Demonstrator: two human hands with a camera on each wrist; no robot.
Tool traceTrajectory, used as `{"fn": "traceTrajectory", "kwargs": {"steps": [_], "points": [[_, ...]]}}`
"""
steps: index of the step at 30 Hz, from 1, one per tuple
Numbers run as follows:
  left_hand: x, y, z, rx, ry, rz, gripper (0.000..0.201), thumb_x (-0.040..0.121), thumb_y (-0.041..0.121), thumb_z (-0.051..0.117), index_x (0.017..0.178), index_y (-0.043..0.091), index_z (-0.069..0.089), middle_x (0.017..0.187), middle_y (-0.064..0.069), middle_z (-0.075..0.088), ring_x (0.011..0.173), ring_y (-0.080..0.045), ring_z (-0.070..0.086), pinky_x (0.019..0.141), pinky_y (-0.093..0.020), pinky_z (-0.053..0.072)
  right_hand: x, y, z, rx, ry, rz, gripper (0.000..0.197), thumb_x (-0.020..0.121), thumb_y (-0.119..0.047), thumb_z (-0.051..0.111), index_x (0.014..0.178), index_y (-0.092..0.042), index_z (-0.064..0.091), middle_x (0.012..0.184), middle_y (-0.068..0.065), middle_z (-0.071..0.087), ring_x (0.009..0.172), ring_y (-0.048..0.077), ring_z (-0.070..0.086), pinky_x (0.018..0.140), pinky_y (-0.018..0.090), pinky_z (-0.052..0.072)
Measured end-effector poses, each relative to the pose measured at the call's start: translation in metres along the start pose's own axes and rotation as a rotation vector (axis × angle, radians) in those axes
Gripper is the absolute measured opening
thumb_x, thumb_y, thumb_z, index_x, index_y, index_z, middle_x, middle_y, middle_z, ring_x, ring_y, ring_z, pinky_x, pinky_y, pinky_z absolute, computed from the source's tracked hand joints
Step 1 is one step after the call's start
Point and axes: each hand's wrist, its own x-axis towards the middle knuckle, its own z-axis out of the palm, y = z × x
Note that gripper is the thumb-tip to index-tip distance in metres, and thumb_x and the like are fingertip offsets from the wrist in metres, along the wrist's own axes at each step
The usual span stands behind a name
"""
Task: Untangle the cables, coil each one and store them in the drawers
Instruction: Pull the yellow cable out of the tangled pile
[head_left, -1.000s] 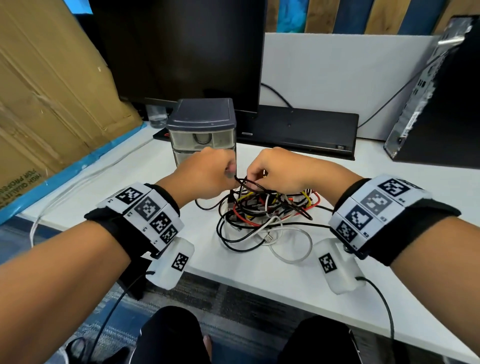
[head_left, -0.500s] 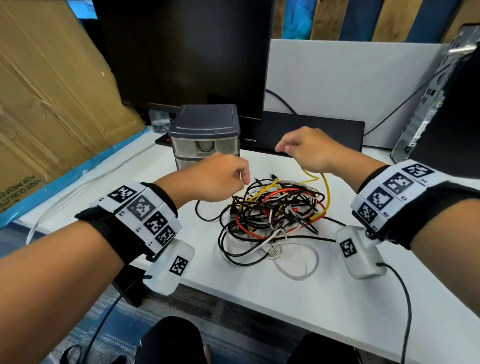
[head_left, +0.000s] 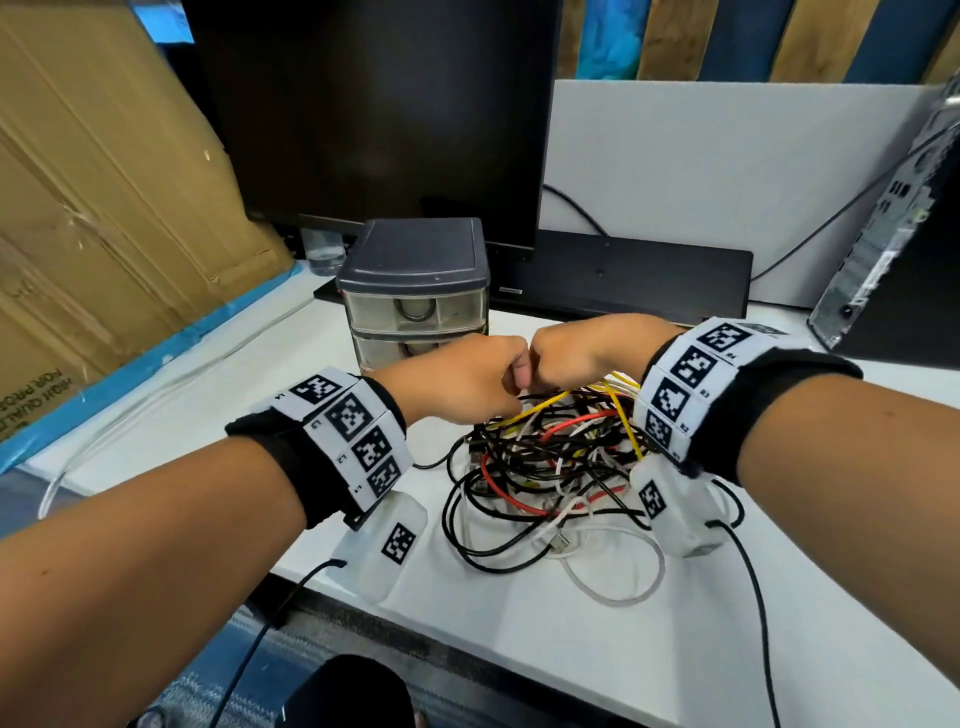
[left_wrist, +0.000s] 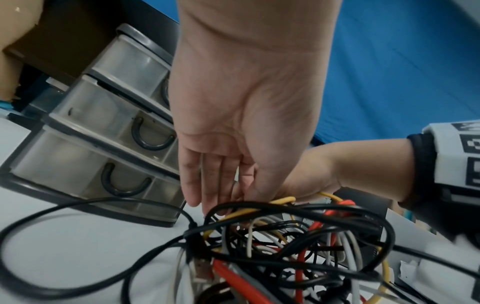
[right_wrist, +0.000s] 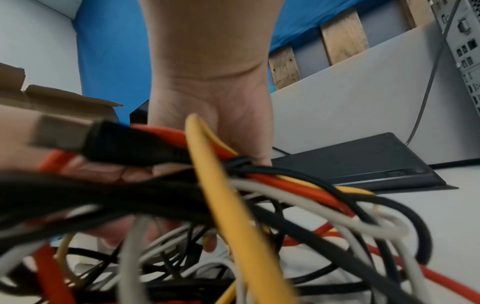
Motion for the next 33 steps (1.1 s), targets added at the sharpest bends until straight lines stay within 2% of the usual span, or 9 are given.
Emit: {"fn": "traceTrajectory", "kwargs": {"steps": [4, 7, 12, 17, 20, 24, 28, 30, 33], "points": [[-0.001, 0.000, 0.007, -0.044, -0.007, 0.007, 0.024, 0.088, 0.007, 0.068, 0.101, 0.025, 0.059, 0.098, 0.006, 0.064, 0.088, -0.013, 0.060, 0.069, -0.020, 0.047, 0.002, 0.003, 0.002, -0.030, -0.045, 0.055, 0.035, 0.101, -0.009, 0.043, 0.066, -0.013, 0.046, 0.070, 0.003, 0.042, 0.061, 0.017, 0.033, 0.060, 0.031, 0.032], [0.000, 0.000, 0.007, -0.092, 0.001, -0.013, 0.021, 0.093, 0.006, 0.059, 0.107, 0.022, 0.063, 0.106, 0.001, 0.068, 0.093, -0.015, 0.061, 0.069, -0.018, 0.046, -0.002, 0.003, 0.000, 0.008, -0.069, 0.072, 0.036, 0.102, -0.011, 0.044, 0.066, -0.014, 0.043, 0.068, 0.002, 0.038, 0.060, 0.016, 0.029, 0.055, 0.029, 0.027], [0.000, 0.003, 0.005, -0.129, 0.068, -0.047, 0.036, 0.109, 0.032, 0.045, 0.139, 0.017, 0.055, 0.116, -0.006, 0.068, 0.103, -0.023, 0.064, 0.086, -0.034, 0.050, -0.011, 0.012, -0.009, 0.215, 0.047, -0.042, 0.008, 0.099, -0.015, 0.055, 0.093, -0.016, 0.060, 0.093, 0.001, 0.057, 0.083, 0.017, 0.052, 0.077, 0.029, 0.046], [0.003, 0.001, 0.003, -0.281, 0.133, -0.054, 0.017, 0.108, 0.029, 0.047, 0.106, 0.017, 0.059, 0.076, -0.004, 0.068, 0.061, -0.015, 0.065, 0.057, -0.025, 0.047, -0.030, 0.018, -0.021, 0.556, 0.325, -0.084, 0.020, 0.099, -0.014, 0.055, 0.082, -0.019, 0.063, 0.086, -0.007, 0.059, 0.078, 0.008, 0.049, 0.065, 0.025, 0.035], [0.002, -0.001, 0.001, -0.298, 0.157, -0.065, 0.023, 0.106, 0.028, 0.055, 0.089, 0.012, 0.060, 0.066, -0.002, 0.064, 0.057, -0.016, 0.060, 0.054, -0.022, 0.044, -0.035, 0.020, -0.024, 0.759, 0.550, -0.064, 0.018, 0.101, -0.016, 0.055, 0.084, -0.016, 0.061, 0.077, -0.009, 0.053, 0.071, 0.008, 0.046, 0.060, 0.023, 0.033], [0.000, 0.003, -0.004, -0.224, 0.216, -0.066, 0.028, 0.104, 0.030, 0.057, 0.093, 0.005, 0.066, 0.071, -0.008, 0.061, 0.058, -0.018, 0.052, 0.041, -0.012, 0.034, -0.037, 0.024, -0.024, 1.003, 0.750, 0.009, 0.022, 0.105, -0.021, 0.049, 0.084, -0.020, 0.056, 0.074, -0.009, 0.045, 0.067, 0.010, 0.040, 0.059, 0.025, 0.031], [-0.001, 0.005, -0.005, -0.171, 0.242, -0.049, 0.029, 0.105, 0.030, 0.053, 0.093, 0.010, 0.070, 0.085, -0.018, 0.068, 0.076, -0.028, 0.059, 0.056, -0.022, 0.037, -0.040, 0.035, -0.021, 0.920, 0.754, 0.039, 0.026, 0.106, -0.027, 0.044, 0.087, -0.015, 0.058, 0.082, 0.001, 0.056, 0.074, 0.020, 0.049, 0.062, 0.031, 0.039], [-0.003, 0.007, -0.005, -0.146, 0.256, -0.050, 0.029, 0.106, 0.029, 0.052, 0.093, 0.012, 0.071, 0.075, -0.011, 0.062, 0.069, -0.020, 0.053, 0.055, -0.026, 0.036, -0.045, 0.037, -0.024, 0.771, 0.818, 0.025, 0.028, 0.106, -0.028, 0.044, 0.094, -0.008, 0.059, 0.080, 0.002, 0.056, 0.076, 0.023, 0.054, 0.065, 0.032, 0.042], [-0.003, 0.011, -0.007, -0.127, 0.269, -0.045, 0.032, 0.106, 0.031, 0.053, 0.089, 0.008, 0.068, 0.066, -0.003, 0.054, 0.062, -0.009, 0.045, 0.056, -0.028, 0.034, -0.057, 0.032, -0.036, 0.608, 0.975, -0.033, 0.024, 0.107, -0.029, 0.045, 0.092, -0.011, 0.053, 0.075, -0.005, 0.049, 0.069, 0.011, 0.045, 0.058, 0.023, 0.034]]}}
